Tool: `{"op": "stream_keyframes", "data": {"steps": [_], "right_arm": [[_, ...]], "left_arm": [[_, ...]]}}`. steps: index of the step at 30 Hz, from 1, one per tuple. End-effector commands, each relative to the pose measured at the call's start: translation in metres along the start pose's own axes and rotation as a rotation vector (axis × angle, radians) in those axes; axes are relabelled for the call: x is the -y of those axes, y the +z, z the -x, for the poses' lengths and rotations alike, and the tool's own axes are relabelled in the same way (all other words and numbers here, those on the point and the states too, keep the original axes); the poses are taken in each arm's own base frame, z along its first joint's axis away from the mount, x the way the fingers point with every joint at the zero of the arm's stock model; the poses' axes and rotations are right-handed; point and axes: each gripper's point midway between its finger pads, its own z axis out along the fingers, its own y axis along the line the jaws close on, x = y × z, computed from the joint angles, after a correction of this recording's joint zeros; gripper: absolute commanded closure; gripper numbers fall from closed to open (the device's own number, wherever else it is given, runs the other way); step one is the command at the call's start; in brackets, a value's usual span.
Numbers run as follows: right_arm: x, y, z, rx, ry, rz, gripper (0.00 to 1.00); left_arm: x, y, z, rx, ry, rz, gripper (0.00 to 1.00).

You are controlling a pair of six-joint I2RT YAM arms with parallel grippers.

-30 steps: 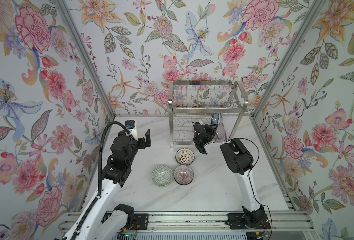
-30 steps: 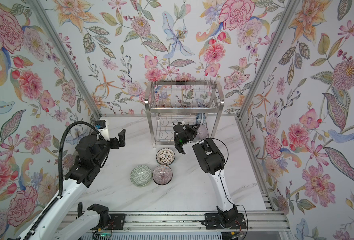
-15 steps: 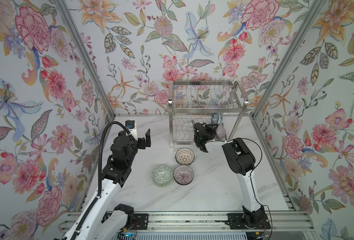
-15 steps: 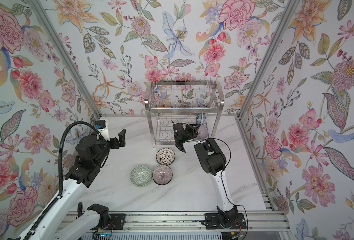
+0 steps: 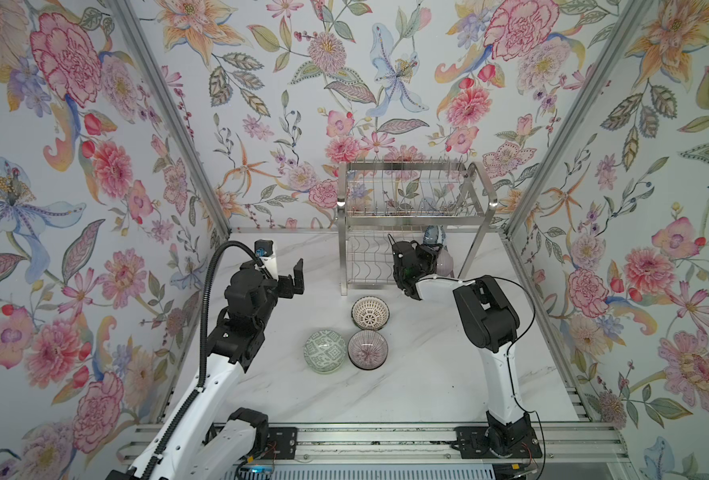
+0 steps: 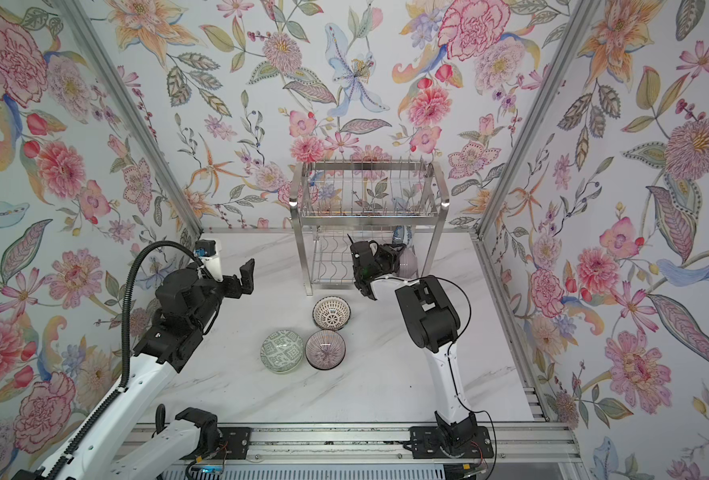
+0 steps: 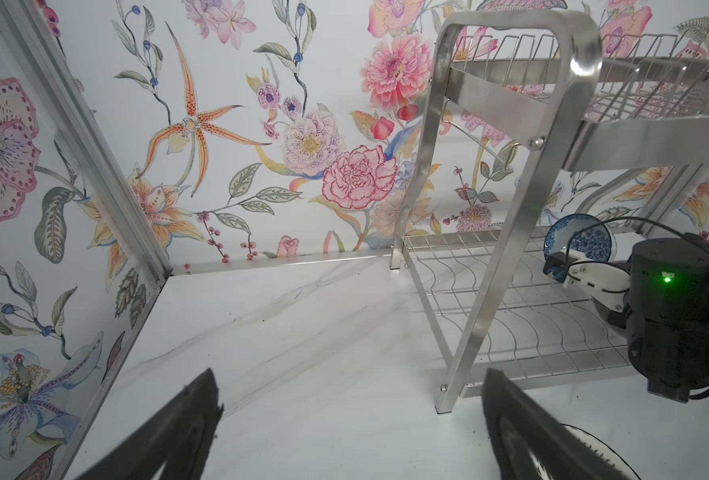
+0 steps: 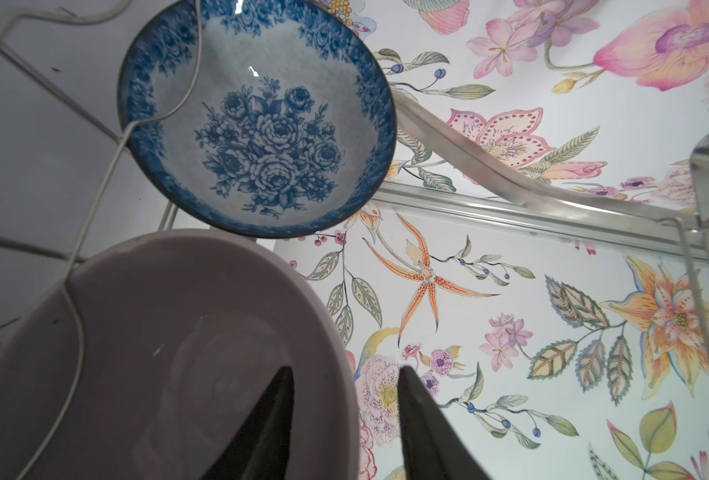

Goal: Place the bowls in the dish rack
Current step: 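Open the right gripper to release the lilac bowl and withdraw it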

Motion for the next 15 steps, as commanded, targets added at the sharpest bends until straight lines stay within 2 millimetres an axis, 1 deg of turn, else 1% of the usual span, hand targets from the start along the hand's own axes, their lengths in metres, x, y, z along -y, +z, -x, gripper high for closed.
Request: {"op": "stream_keyframes", "data": {"steps": [1, 3, 10, 12, 15], "right_arm": [[0.025, 0.003, -0.011, -0.018, 0.066, -0.008, 0.48], [0.025, 0.004, -0.013, -0.017, 0.071, -0.001, 0.42], [0.03, 0.007, -0.021, -0.02, 0.097, 0.017, 0.4], [0.029, 0.006, -0.021, -0.008, 0.106, 0.028, 0.39], [0.026, -0.001, -0.018, 0.027, 0.125, 0.063, 0.3]], "left_arm": [[0.0, 0.001, 0.004, 0.006, -0.016, -0.011, 0.01], [-0.001, 0.002, 0.004, 0.003, -0.016, -0.008, 0.01], [0.0, 0.003, 0.002, -0.008, -0.013, -0.008, 0.01], [-0.001, 0.003, 0.002, -0.01, -0.013, -0.005, 0.01], [-0.003, 0.004, 0.0, -0.017, -0.009, 0.004, 0.01]]}}
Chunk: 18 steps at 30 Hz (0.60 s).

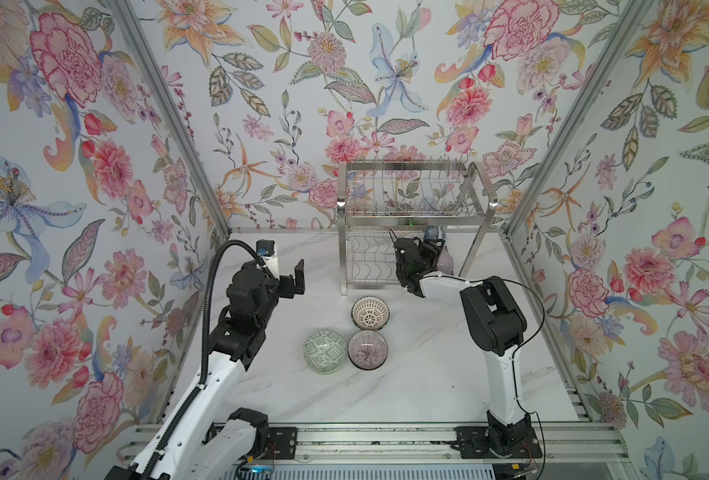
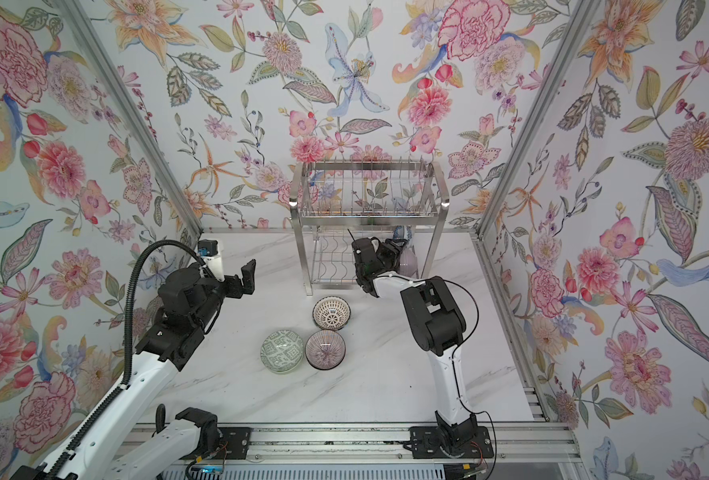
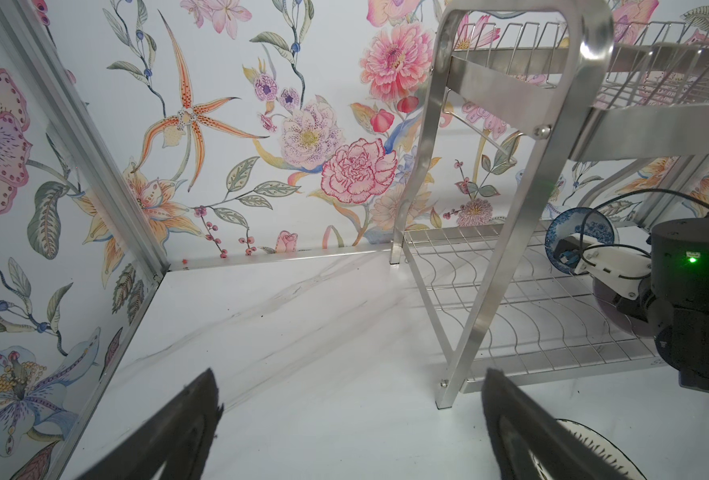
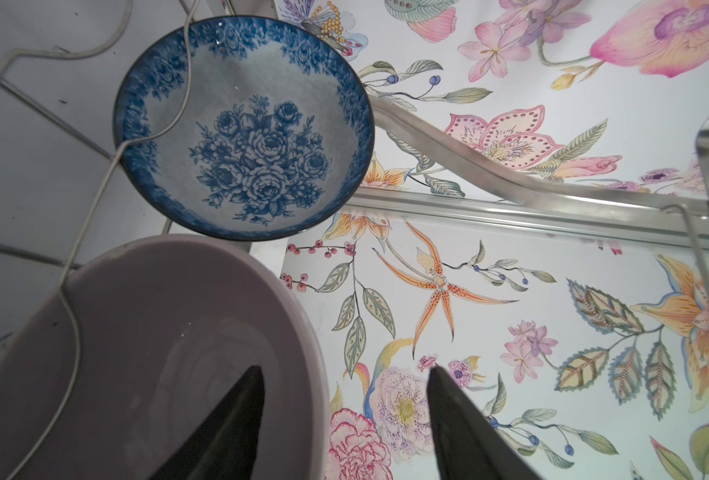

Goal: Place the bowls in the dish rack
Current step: 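Open the right gripper to release the lilac bowl and withdraw it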

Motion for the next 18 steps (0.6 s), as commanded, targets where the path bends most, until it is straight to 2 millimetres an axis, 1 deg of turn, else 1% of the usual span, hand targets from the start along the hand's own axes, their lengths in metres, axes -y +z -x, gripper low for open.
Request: {"op": "stream_keyframes", "data": {"steps": [1, 2, 5, 8, 9, 13, 16, 18], "right_arm": [[0.016, -0.005, -0.012, -0.006, 0.066, 0.025, 0.26], [0.014, -0.009, -0.009, 0.015, 0.074, 0.039, 0.2], [0.013, -0.024, 0.002, 0.076, 0.111, 0.086, 0.08], [0.012, -0.039, 0.018, 0.149, 0.137, 0.125, 0.01], [0.012, -0.043, 0.022, 0.167, 0.141, 0.13, 0.0], [0.007, -0.061, 0.039, 0.254, 0.151, 0.177, 0.01], [0.003, -0.076, 0.046, 0.319, 0.158, 0.204, 0.01], [0.003, -0.086, 0.047, 0.362, 0.173, 0.224, 0.01]], "left_arm": [[-0.004, 0.001, 0.004, -0.004, -0.011, 0.009, 0.01], [-0.004, 0.001, 0.003, -0.008, -0.009, 0.011, 0.01], [-0.003, 0.003, 0.002, -0.022, -0.003, 0.009, 0.01], [-0.003, 0.004, 0.003, -0.031, -0.002, 0.01, 0.01], [-0.004, 0.004, 0.004, -0.031, -0.002, 0.011, 0.01], [-0.004, 0.005, 0.005, -0.041, 0.0, 0.014, 0.01], [-0.004, 0.009, 0.004, -0.06, 0.003, 0.017, 0.01], [-0.003, 0.011, 0.002, -0.076, 0.004, 0.018, 0.01]]}}
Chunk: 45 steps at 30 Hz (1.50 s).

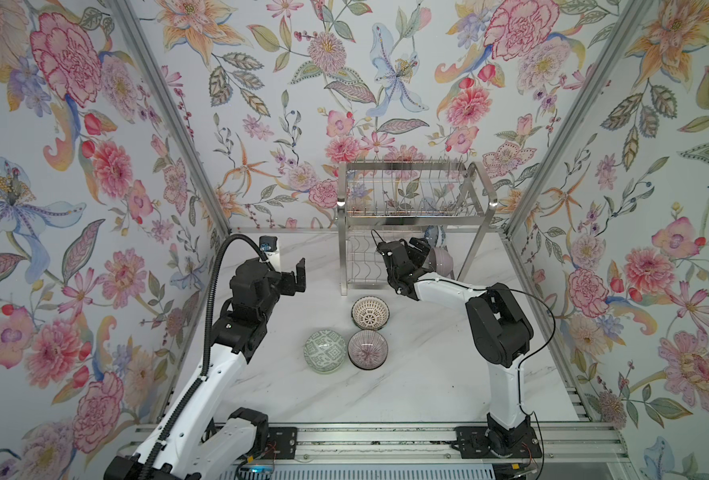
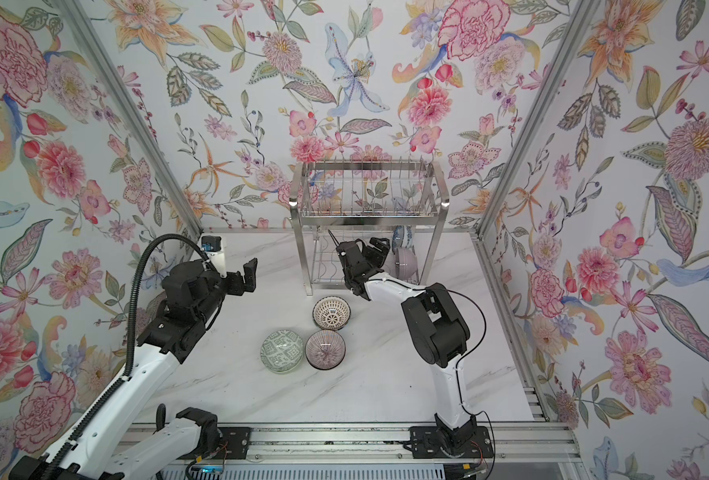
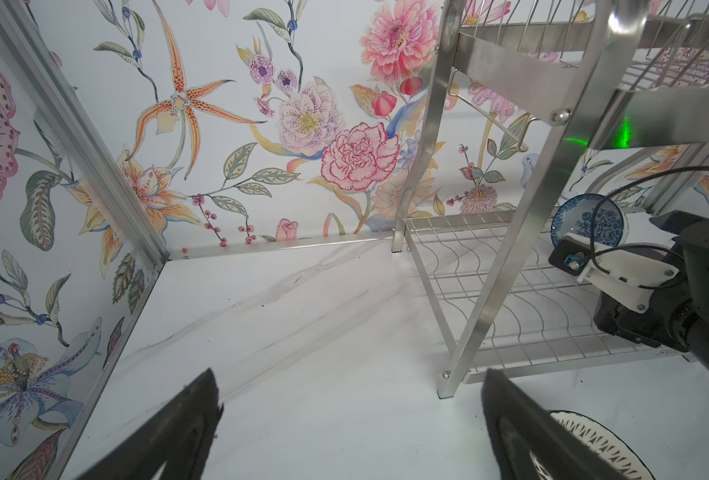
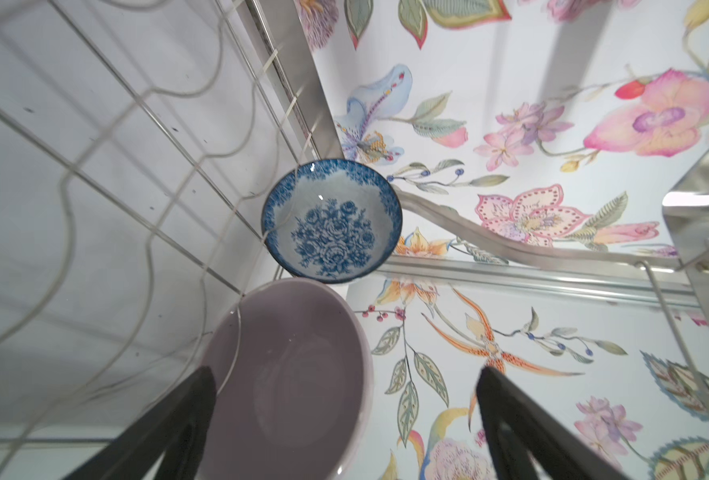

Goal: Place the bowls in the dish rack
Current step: 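Open the right gripper to release the lilac bowl and withdraw it, then reach the left gripper to the white maroon-patterned bowl while the right moves toward it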

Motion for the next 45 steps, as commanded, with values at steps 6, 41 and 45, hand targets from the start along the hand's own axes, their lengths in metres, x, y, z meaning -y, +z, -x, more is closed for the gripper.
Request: {"op": "stream_keyframes", "data": {"steps": [6, 41, 45], "right_arm": [[0.011, -0.054, 0.011, 0.214, 0.147, 0.086, 0.01], [0.062, -0.149, -0.075, 0.357, 1.025, 0.691, 0.01], [0.065, -0.143, -0.098, 0.277, 1.026, 0.631, 0.01]], "left_arm": [[0.007, 0.008, -0.004, -0.074, 0.04, 0.038, 0.01], [0.138, 0.083, -0.094, -0.352, 0.029, -0.23, 0.01], [0.149, 0.086, -0.116, -0.411, 0.013, -0.253, 0.01]]}}
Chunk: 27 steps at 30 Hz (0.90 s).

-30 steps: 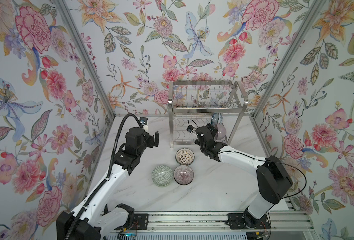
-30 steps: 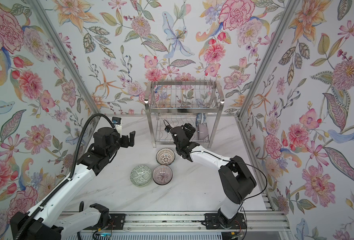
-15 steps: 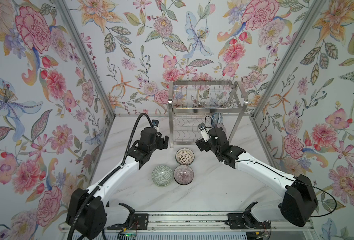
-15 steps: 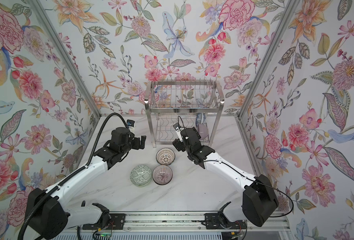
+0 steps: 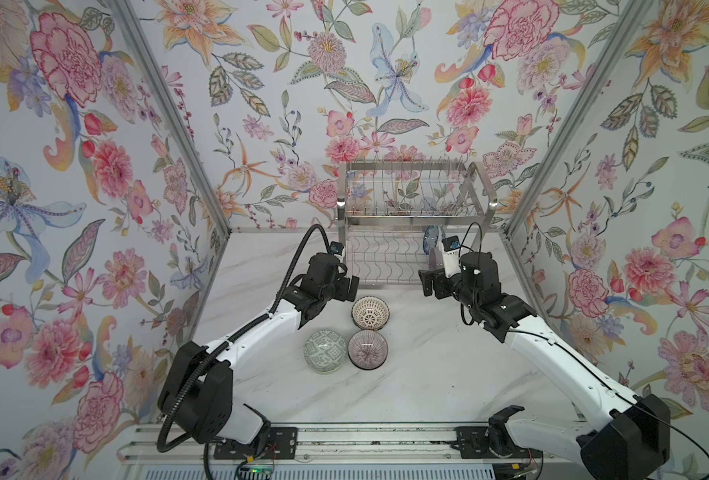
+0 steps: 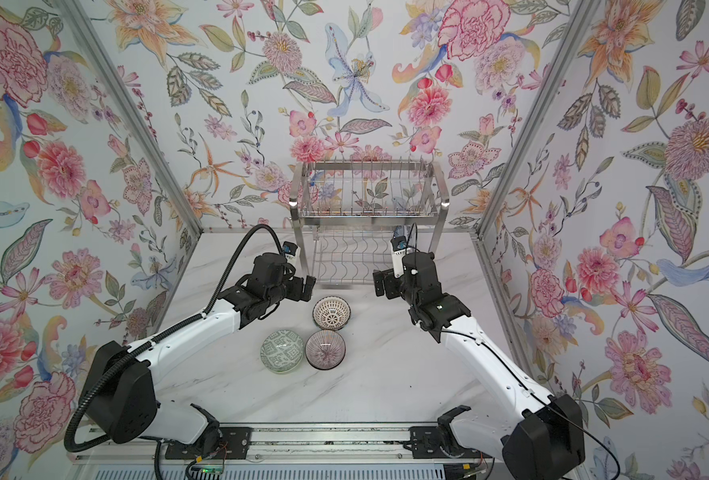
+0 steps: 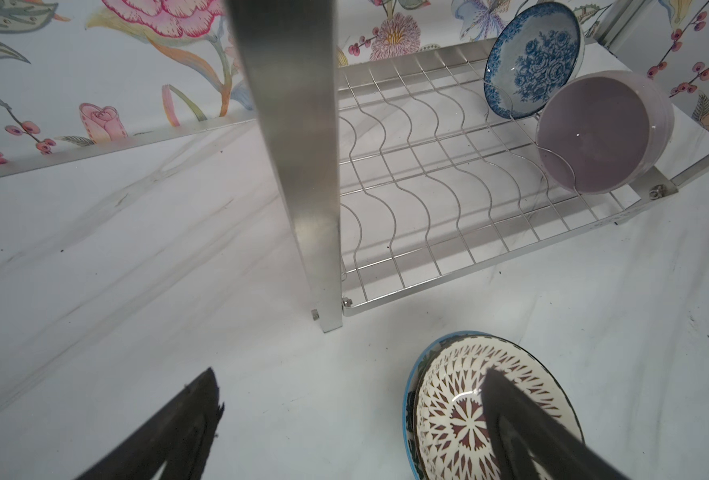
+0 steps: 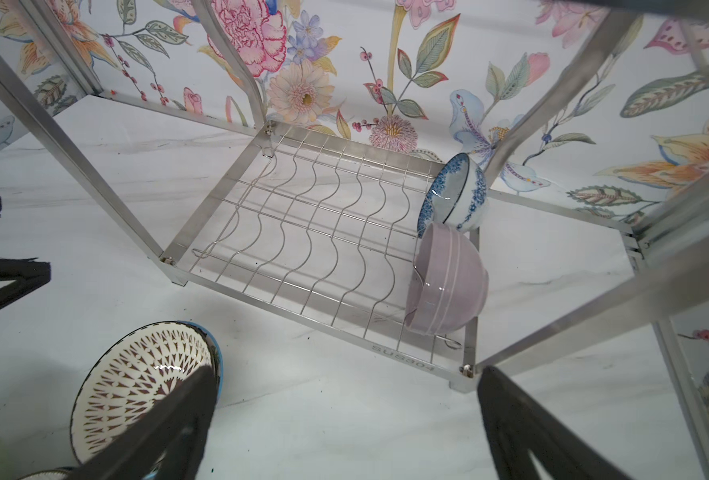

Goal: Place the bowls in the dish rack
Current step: 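Reach the left gripper to the white maroon-patterned bowl while the right moves toward it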

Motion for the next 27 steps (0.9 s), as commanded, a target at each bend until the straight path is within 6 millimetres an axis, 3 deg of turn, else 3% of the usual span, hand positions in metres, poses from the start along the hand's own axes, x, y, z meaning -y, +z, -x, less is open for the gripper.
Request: {"op": "stream_keyframes", "data": {"steps": [1, 10, 17, 22, 27], "right_arm": [[0.013, -0.008, -0.014, -0.074, 0.025, -0.061, 0.01], [0.026, -0.007, -0.017, -0.09, 0.052, -0.096, 0.01], [0.031, -0.013, -0.015, -0.078, 0.062, -0.103, 0.01], [0.034, -0.016, -0.019, -0.08, 0.067, -0.105, 0.01], [0.034, -0.018, -0.021, -0.079, 0.069, -0.105, 0.01]], "left_arm": [[0.013, 0.01, -0.008, -0.033, -0.037, -0.041, 0.01], [0.03, 0.03, -0.04, -0.128, -0.033, -0.056, 0.04], [0.035, 0.035, -0.064, -0.224, 0.054, -0.01, 0.23], [0.036, 0.038, -0.073, -0.247, 0.049, -0.013, 0.49], [0.037, 0.042, -0.08, -0.259, 0.047, -0.017, 0.57]]}}
